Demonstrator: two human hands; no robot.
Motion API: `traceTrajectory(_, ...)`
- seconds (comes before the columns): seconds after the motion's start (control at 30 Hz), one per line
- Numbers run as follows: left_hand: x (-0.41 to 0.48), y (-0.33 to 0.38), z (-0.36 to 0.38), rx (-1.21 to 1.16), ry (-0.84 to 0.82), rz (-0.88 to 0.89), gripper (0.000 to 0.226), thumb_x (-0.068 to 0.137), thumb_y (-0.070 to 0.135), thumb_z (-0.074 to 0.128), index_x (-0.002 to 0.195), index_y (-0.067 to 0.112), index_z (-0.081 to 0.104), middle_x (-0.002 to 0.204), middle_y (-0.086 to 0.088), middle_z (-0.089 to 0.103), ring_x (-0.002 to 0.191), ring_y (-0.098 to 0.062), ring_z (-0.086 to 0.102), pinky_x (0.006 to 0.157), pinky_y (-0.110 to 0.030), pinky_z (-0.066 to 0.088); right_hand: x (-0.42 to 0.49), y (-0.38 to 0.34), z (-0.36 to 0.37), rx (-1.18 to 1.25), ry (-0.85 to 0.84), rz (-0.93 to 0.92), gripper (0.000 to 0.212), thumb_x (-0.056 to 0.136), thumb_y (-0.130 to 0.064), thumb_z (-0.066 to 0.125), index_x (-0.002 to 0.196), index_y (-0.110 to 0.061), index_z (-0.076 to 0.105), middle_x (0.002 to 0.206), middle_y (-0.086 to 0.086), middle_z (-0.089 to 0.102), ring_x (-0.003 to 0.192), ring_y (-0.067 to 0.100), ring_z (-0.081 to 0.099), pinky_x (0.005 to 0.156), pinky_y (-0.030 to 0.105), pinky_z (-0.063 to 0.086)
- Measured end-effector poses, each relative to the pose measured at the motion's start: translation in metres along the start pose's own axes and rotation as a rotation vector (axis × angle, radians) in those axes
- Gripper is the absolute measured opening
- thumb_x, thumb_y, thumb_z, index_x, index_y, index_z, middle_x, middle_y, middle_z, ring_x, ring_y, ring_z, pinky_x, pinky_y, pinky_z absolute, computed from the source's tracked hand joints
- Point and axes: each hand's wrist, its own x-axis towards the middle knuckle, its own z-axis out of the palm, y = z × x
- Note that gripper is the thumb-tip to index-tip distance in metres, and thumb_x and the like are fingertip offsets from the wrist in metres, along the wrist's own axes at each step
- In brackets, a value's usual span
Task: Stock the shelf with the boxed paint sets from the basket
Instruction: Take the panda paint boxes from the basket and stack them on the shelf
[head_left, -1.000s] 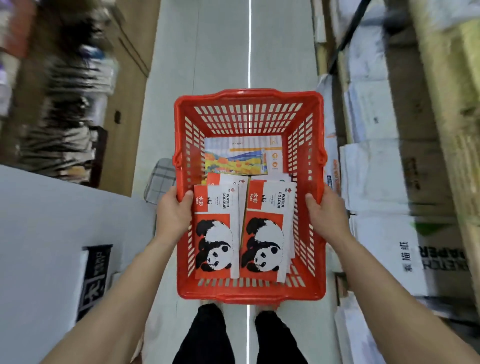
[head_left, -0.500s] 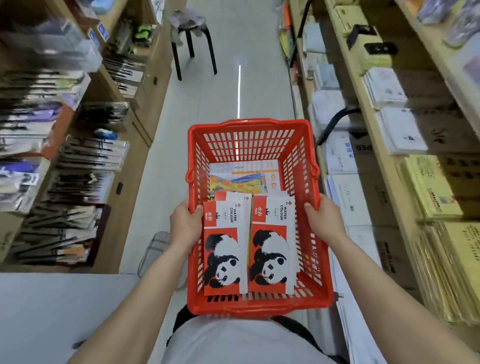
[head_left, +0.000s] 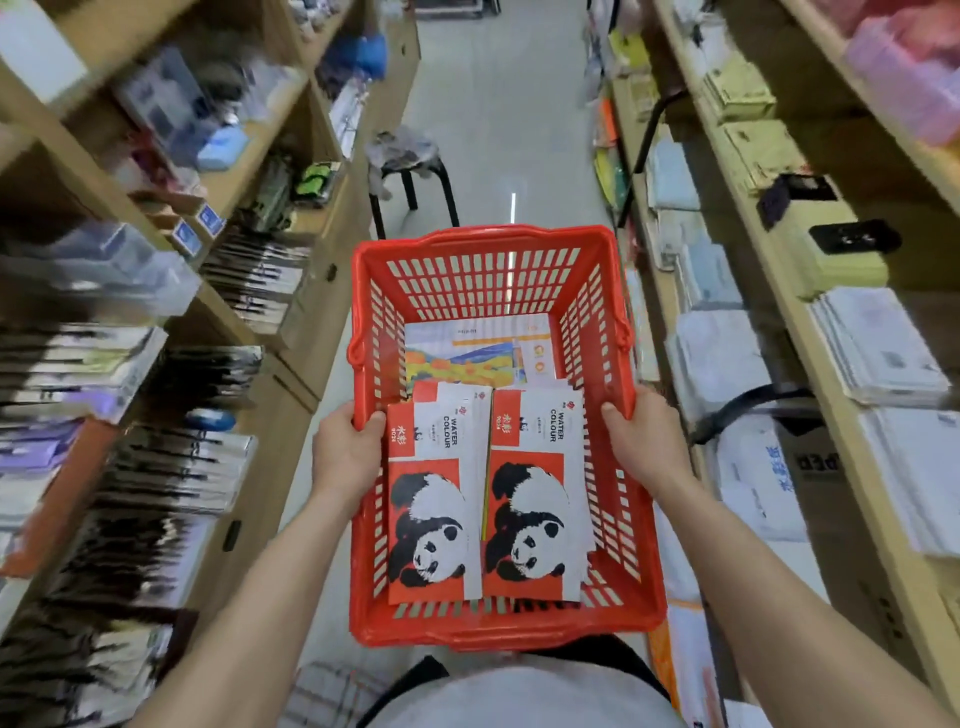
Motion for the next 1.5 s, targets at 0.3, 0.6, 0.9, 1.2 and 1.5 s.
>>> traceTrajectory(0.3,0.188,0.153,0.053,-0.092,0.090,0.018,0.019,0.101,0.020,0.054,0.087,0.022,0.066,0.082,-0.001,0.074,0.074,-0.020,0.071,0.063,-0.032,0.052,0.260,-0.106,-0.022,0.015,-0.025,-0.110,0.023,0.103,-0.017,0.056,0.119,-0.008,0.070,0.101,0.006,0.073,0.093,0.028,0.070,0.079,0.034,0.052)
traceTrajectory(0.6,0.436,0.260,0.107,-0.140,0.031,-0.002,0.017,0.100,0.025,0.056,0.091,0.019,0.069,0.080,0.001,0.078,0.072,-0.021,0.075,0.069,-0.042,0.060,0.508,-0.204,0.000,0.003,-0.024,-0.096,0.014,0.104,-0.016,0.057,0.112,-0.013,0.068,0.098,0.004,0.074,0.086,0.025,0.071,0.074,0.033,0.053)
traceTrajectory(0.9,0.674,0.371,0.146,-0.149,-0.005,-0.037,0.016,0.102,0.027,0.054,0.094,0.021,0.067,0.077,0.002,0.078,0.066,-0.016,0.076,0.067,-0.040,0.061,0.747,-0.307,0.033,-0.047,-0.015,-0.094,0.017,0.104,-0.017,0.058,0.112,-0.008,0.069,0.095,0.001,0.070,0.089,0.025,0.069,0.073,0.031,0.047)
traceTrajectory(1.2,0.889,0.451,0.184,-0.181,0.136,-0.134,0.020,0.101,0.019,0.055,0.085,0.023,0.066,0.072,0.002,0.075,0.061,-0.015,0.072,0.056,-0.028,0.050,0.991,-0.401,0.094,-0.042,-0.133,-0.135,0.011,0.102,-0.011,0.057,0.102,-0.013,0.068,0.089,0.001,0.066,0.094,0.033,0.070,0.070,0.029,0.038)
traceTrajectory(1.5,1.097,0.484,0.172,-0.098,0.208,-0.201,0.012,0.098,0.016,0.059,0.090,0.020,0.067,0.081,0.000,0.070,0.076,-0.025,0.066,0.065,-0.032,0.047,1.181,-0.496,0.197,-0.056,-0.206,-0.137,0.019,0.099,-0.014,0.057,0.107,-0.001,0.070,0.102,0.020,0.077,0.098,0.041,0.071,0.069,0.033,0.039)
